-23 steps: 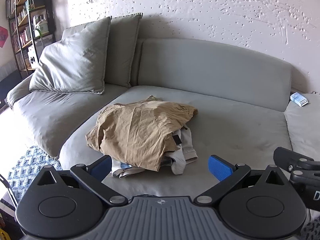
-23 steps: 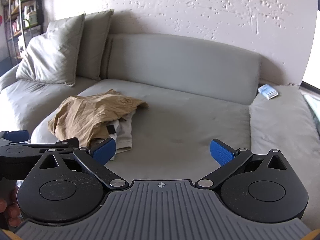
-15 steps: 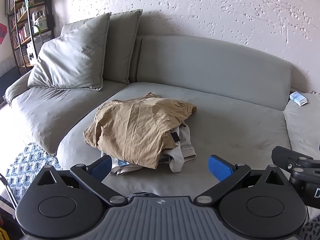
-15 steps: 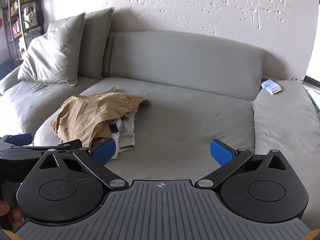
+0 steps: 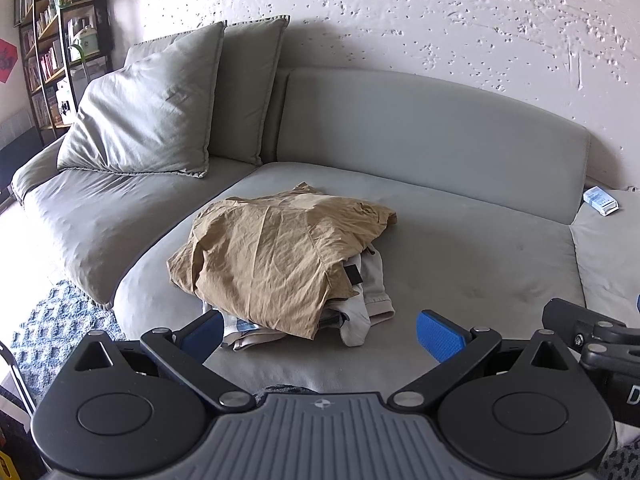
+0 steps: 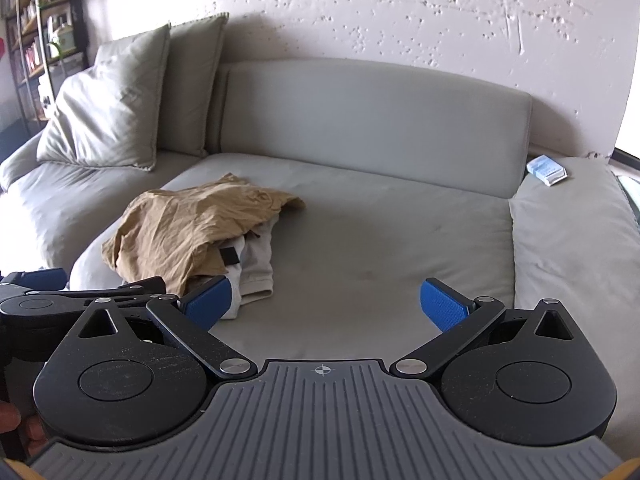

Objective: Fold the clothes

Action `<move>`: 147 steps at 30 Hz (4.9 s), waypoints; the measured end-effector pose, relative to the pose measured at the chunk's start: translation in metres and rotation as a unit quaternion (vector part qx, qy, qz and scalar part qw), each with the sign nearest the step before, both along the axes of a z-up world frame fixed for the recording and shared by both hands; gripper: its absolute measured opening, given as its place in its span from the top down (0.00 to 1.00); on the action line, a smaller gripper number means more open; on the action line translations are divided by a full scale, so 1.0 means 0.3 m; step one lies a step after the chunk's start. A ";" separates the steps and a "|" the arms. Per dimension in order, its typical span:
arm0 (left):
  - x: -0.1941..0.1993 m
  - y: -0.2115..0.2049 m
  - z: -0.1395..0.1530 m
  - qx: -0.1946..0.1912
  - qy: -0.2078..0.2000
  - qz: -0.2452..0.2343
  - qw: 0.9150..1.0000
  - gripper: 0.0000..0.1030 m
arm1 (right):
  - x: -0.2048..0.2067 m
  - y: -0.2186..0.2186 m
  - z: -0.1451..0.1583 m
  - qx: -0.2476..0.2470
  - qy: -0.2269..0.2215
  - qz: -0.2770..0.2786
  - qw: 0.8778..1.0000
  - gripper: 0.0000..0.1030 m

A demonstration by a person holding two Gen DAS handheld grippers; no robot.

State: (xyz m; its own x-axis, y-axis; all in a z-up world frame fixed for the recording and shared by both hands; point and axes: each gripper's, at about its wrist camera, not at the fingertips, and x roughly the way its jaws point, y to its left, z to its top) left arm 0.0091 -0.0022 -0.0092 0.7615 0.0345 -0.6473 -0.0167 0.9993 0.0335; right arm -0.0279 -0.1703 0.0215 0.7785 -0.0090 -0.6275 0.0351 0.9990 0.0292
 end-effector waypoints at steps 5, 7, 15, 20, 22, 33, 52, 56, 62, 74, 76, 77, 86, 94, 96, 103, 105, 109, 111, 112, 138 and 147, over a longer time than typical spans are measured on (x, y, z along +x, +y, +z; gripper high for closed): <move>-0.005 0.003 0.003 0.001 -0.002 -0.001 1.000 0.01 | 0.000 0.001 -0.002 0.001 0.000 0.000 1.000 0.00; -0.007 0.003 0.006 0.002 -0.002 -0.002 1.000 0.01 | 0.000 0.001 -0.003 0.002 0.000 -0.001 1.000 0.00; -0.002 0.001 0.006 0.001 -0.001 -0.002 1.000 0.01 | -0.001 0.000 -0.004 0.003 0.001 -0.002 1.000 0.00; -0.002 0.002 0.009 0.001 0.000 -0.002 1.000 0.01 | -0.003 0.000 -0.005 0.004 0.000 -0.002 1.000 0.00; -0.005 0.007 0.015 0.000 0.000 -0.002 1.000 0.01 | -0.003 0.000 -0.004 0.004 0.001 -0.003 1.000 0.00; -0.001 -0.003 0.007 0.004 0.000 -0.001 1.000 0.01 | -0.001 -0.003 -0.006 0.005 0.001 -0.004 1.000 0.00; 0.017 0.015 -0.022 0.003 0.014 0.005 1.000 0.01 | 0.020 0.008 -0.033 0.003 0.012 0.000 1.000 0.00; 0.035 0.058 -0.047 -0.022 0.023 0.006 0.999 0.01 | 0.044 0.026 -0.045 0.002 0.009 0.013 1.000 0.00; 0.057 0.180 -0.101 -0.059 0.020 0.027 0.998 0.01 | 0.115 0.051 -0.072 0.050 -0.010 0.047 0.998 0.00; 0.156 0.421 -0.193 -0.036 0.043 0.151 0.987 0.01 | 0.436 0.230 -0.261 0.173 0.055 0.136 0.974 0.17; 0.166 0.443 -0.205 -0.047 0.048 0.147 0.987 0.01 | 0.503 0.268 -0.296 0.177 0.083 0.134 0.971 0.23; 0.170 0.453 -0.209 -0.052 0.051 0.146 0.987 0.01 | 0.528 0.286 -0.316 0.173 0.091 0.128 0.972 0.28; 0.179 0.467 -0.231 -0.070 0.072 0.137 0.986 0.01 | 0.673 0.359 -0.442 0.179 0.115 0.103 0.972 0.87; 0.132 0.435 -0.151 -0.063 0.035 0.111 0.991 0.01 | 0.618 0.216 -0.189 0.246 -0.056 0.079 0.964 0.95; 0.118 0.418 -0.116 -0.069 0.014 0.098 0.993 0.01 | 0.582 0.128 -0.064 0.253 -0.119 0.046 0.959 0.96; 0.094 0.303 -0.011 -0.108 -0.036 0.027 0.993 0.01 | 0.276 -0.103 0.399 0.080 -0.366 -0.042 0.926 0.95; 0.098 0.256 0.002 -0.127 -0.027 0.002 0.992 0.01 | 0.204 -0.116 0.464 0.002 -0.382 -0.050 0.923 0.95; 0.088 0.141 0.015 -0.153 -0.007 -0.052 0.987 0.01 | 0.109 -0.161 0.534 -0.074 -0.397 -0.083 0.911 0.95; 0.083 0.084 0.034 -0.166 -0.005 -0.075 0.983 0.01 | 0.085 -0.167 0.579 -0.113 -0.410 -0.101 0.899 0.95; 0.078 0.057 0.044 -0.173 -0.005 -0.085 0.981 0.01 | 0.082 -0.167 0.604 -0.136 -0.412 -0.107 0.895 0.95; 0.042 -0.131 -0.248 -0.153 0.176 -0.129 0.964 0.01 | -0.277 -0.628 -0.040 0.170 -0.089 -0.149 0.970 0.32; 0.168 -0.311 -0.342 -0.251 0.241 -0.143 0.927 0.07 | -0.477 -0.978 -0.382 0.246 -0.004 -0.299 0.922 0.32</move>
